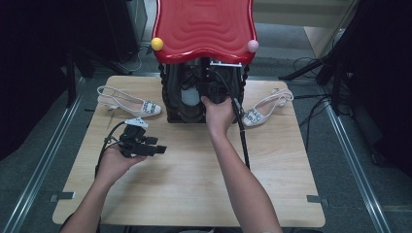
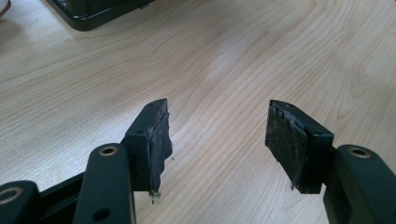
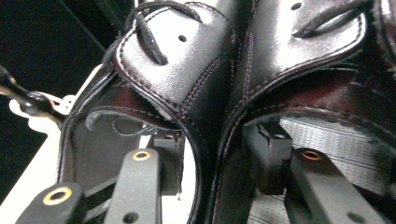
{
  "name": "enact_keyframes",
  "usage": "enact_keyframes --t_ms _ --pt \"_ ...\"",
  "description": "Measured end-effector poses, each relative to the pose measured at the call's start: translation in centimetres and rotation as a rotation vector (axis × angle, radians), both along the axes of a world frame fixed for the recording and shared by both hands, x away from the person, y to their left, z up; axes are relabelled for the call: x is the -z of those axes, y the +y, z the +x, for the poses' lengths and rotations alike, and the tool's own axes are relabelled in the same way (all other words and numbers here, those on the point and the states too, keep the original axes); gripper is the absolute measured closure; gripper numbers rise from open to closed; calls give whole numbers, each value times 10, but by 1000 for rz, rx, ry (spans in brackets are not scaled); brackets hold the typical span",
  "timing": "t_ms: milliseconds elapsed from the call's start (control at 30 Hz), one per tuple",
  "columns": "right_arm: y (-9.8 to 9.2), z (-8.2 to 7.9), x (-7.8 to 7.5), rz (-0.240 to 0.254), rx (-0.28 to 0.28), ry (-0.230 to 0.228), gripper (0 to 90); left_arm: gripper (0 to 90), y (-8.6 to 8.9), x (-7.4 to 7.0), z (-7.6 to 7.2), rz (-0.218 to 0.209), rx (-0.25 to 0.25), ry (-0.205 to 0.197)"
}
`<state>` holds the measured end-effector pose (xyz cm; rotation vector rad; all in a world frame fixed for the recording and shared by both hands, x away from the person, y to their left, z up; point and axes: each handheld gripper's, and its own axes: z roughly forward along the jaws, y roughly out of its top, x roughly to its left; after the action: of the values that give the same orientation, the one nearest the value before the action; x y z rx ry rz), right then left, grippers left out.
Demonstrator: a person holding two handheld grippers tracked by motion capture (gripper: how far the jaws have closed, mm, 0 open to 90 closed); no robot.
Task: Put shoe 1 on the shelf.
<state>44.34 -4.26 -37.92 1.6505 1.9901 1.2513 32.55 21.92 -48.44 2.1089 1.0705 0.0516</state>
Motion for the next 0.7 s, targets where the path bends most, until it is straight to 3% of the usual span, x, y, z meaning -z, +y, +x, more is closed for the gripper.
enact_keyframes --t_ms 300,400,600,700 --pt "-12 -14 -5 31 -63 -33 596 399 1 -3 0 -9 -11 -7" --pt "-18 -19 -6 18 -93 -49 591 402 1 -6 0 -11 -12 -12" --pt "-29 -32 -10 14 -153 -56 579 409 -1 -17 2 -21 3 -30" --pt "-37 -38 -12 48 -205 -54 555 440 -3 -26 4 -14 14 -43"
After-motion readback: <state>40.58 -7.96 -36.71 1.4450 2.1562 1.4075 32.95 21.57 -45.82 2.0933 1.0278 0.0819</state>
